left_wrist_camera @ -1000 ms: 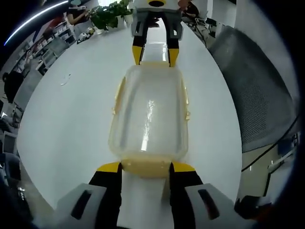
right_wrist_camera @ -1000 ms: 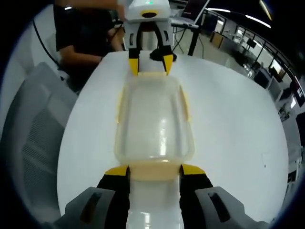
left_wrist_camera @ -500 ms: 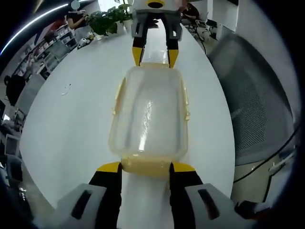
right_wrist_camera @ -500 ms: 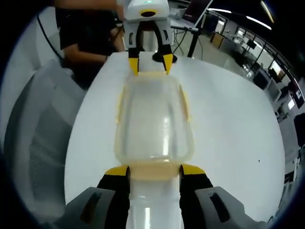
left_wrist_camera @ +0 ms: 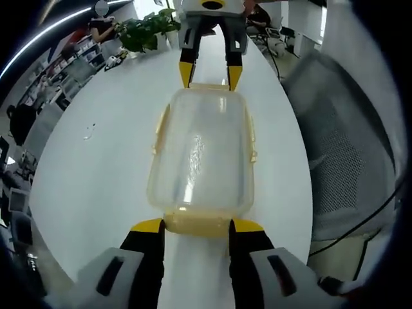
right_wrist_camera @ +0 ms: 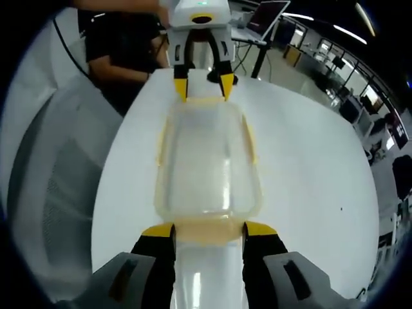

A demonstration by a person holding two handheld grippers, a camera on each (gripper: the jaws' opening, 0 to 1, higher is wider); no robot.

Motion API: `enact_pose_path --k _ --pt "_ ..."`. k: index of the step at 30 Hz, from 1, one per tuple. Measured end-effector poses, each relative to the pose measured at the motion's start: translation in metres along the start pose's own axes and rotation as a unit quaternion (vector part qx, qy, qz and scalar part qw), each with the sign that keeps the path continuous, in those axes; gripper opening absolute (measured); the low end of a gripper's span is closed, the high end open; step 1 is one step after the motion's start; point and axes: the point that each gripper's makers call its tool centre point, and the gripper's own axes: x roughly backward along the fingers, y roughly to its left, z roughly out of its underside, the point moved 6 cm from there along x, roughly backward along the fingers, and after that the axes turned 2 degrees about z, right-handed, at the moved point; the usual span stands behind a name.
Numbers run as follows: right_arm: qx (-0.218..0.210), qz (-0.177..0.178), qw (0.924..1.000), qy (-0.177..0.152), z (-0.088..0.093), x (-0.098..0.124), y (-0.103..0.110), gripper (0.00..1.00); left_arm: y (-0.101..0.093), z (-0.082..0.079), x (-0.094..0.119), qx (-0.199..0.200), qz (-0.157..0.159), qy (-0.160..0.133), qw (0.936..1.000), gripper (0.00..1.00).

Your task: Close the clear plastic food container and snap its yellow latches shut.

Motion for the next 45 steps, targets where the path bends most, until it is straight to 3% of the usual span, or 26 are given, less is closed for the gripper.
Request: enact_pose_path --k 19,45 --pt "-0.005 0.003 1.0 0.005 0.043 0.029 -0.002 0.39 -0.002 -0.049 -0.016 -0.007 -0.002 -0.006 1.0 0.38" --pt "-0.01 0.0 0.9999 0.006 0.096 0.054 -0.009 0.39 -0.001 -0.101 -0.043 -0.006 0.0 -0.008 0.9999 0.38"
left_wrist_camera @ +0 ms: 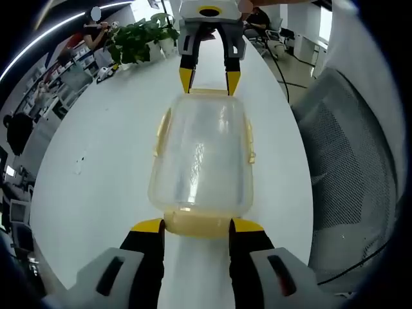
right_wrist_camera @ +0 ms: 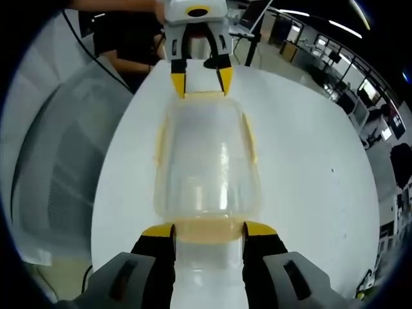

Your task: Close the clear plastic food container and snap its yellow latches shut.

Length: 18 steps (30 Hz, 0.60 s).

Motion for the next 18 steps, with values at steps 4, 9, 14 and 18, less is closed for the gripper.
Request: enact_pose_path --k 4,9,14,18 --pt "-0.001 0.0 1.0 0.002 0.008 0.004 -0.001 0.39 0.0 -0.008 -0.005 -0.002 0.001 0.0 1.0 0.38" --pt "-0.002 0.002 1.0 0.004 0.019 0.01 -0.003 0.39 0.002 -0.019 -0.012 -0.003 0.002 -0.002 1.0 0.38" --pt "-0.004 0.001 1.0 0.005 0.029 0.015 -0.004 0.39 0.002 -0.028 -0.017 -0.002 0.004 -0.001 1.0 0.38" --pt "-0.006 0.0 1.0 0.005 0.037 0.018 -0.003 0.39 0.001 -0.036 -0.022 -0.003 0.006 -0.003 1.0 0.38"
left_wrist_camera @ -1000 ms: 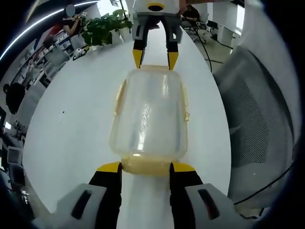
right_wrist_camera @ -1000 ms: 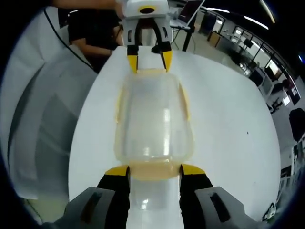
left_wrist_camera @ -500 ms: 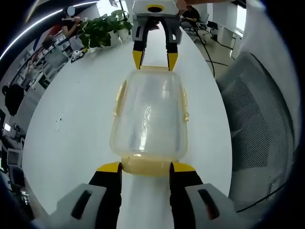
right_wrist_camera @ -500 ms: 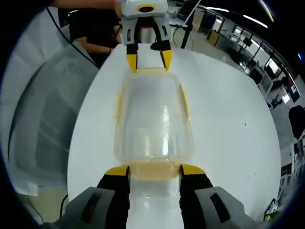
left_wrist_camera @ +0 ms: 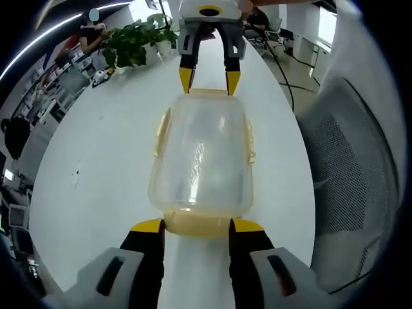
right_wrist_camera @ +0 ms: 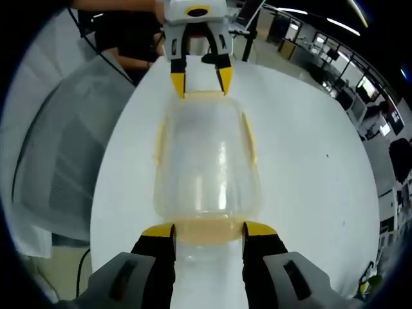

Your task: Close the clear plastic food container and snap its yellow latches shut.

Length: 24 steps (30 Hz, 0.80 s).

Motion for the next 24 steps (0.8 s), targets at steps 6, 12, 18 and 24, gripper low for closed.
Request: enact_pose_path --k 6,12,18,24 --pt "-0.002 -0.001 1.0 0.001 0.012 0.005 0.0 0.39 -0.001 -0.01 -0.008 0.001 0.002 -0.001 1.0 0.38" --pt "-0.004 -0.002 1.0 0.002 0.023 0.009 -0.001 0.39 -0.001 -0.02 -0.014 0.0 0.003 -0.001 1.0 0.38" --pt "-0.005 -0.004 1.0 0.002 0.032 0.011 -0.003 0.39 -0.001 -0.026 -0.019 0.002 0.005 -0.002 1.0 0.38" --pt "-0.007 -0.009 0.9999 0.004 0.038 0.009 -0.004 0.39 -0.001 -0.03 -0.026 0.005 0.008 0.0 1.0 0.38"
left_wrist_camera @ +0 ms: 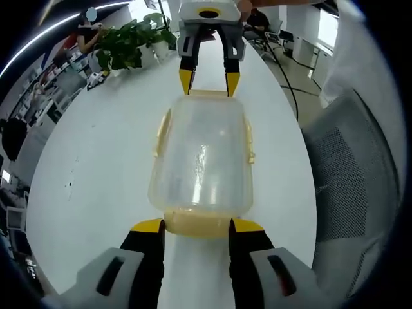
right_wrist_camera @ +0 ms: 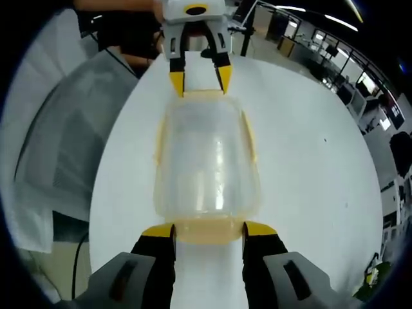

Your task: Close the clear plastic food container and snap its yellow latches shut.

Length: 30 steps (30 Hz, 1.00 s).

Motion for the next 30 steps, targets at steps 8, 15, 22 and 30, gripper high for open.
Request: enact_pose_path --k 8,15,22,30 --pt "-0.002 -0.006 1.0 0.0 0.003 -0.005 -0.003 0.39 0.002 0.002 -0.004 0.003 0.002 0.003 1.0 0.38" --pt "-0.004 -0.011 0.9999 0.003 0.004 -0.01 -0.006 0.39 0.005 0.004 -0.006 0.008 0.006 0.006 0.9999 0.38" --pt "-0.012 -0.019 0.9997 0.0 0.005 -0.013 -0.007 0.39 0.007 0.008 -0.009 0.009 0.011 0.004 0.9999 0.38" --pt "-0.019 -0.024 0.9995 -0.002 0.005 -0.014 -0.008 0.39 0.008 0.01 -0.01 0.012 0.018 -0.002 0.9998 0.38"
